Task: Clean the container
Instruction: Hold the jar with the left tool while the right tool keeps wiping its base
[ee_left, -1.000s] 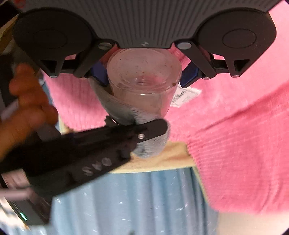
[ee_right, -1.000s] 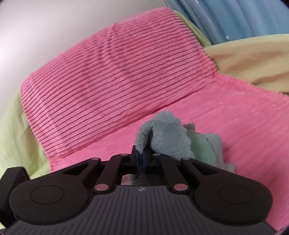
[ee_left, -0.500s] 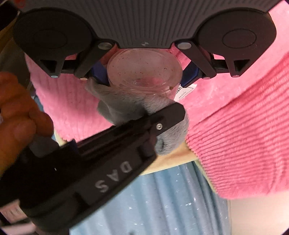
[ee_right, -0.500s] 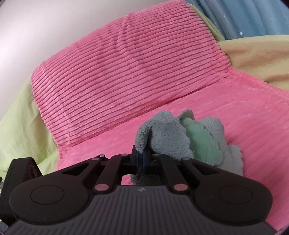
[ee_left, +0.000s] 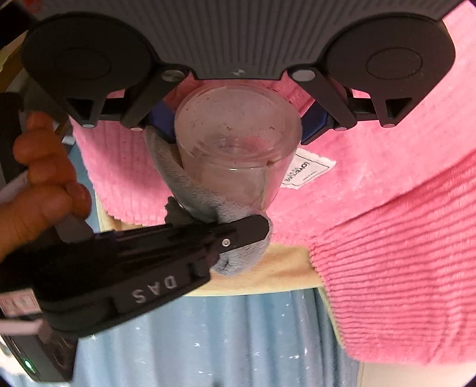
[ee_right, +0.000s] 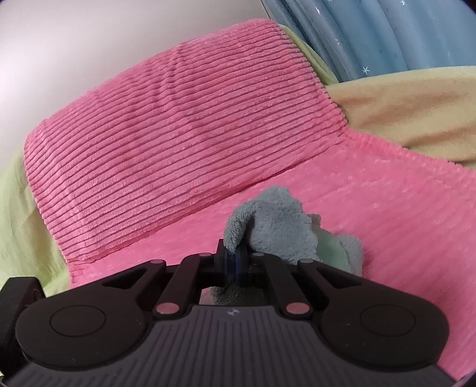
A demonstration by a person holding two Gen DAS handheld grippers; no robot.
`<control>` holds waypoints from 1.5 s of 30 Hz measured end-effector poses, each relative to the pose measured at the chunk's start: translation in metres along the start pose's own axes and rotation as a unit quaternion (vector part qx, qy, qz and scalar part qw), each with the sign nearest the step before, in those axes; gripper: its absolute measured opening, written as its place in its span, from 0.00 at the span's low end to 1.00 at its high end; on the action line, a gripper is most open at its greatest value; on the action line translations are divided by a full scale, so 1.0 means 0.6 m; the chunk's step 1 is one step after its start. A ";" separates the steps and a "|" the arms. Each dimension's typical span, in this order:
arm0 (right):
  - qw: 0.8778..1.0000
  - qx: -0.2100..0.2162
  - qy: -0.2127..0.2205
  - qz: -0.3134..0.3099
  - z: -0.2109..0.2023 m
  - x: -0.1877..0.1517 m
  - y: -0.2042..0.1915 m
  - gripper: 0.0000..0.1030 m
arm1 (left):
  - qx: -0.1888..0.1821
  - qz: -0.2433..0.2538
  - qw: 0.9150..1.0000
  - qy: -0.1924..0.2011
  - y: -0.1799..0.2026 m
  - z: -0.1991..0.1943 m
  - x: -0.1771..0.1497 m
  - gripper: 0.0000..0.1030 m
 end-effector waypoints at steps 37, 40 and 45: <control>0.996 0.072 -0.042 0.007 -0.020 -0.038 -0.046 0.02 | 0.056 0.133 0.989 0.007 0.036 -0.001 -0.005 0.83; 0.996 0.078 -0.040 -0.009 -0.031 -0.043 -0.048 0.02 | 0.062 0.154 0.986 0.008 0.043 0.001 -0.005 0.83; 1.000 0.017 -0.001 -0.001 -0.035 -0.017 -0.002 0.02 | 0.063 0.147 0.987 0.010 0.040 0.003 -0.003 0.83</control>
Point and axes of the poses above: each gripper's, at about its wrist camera, not at the fingertips, and z roughly the way its jaws point, y to its right, x to its top, the point moved 9 cm from there along z, roughly the way its jaws point, and after that the axes turned 3 degrees about x, right-handed, at the moved point
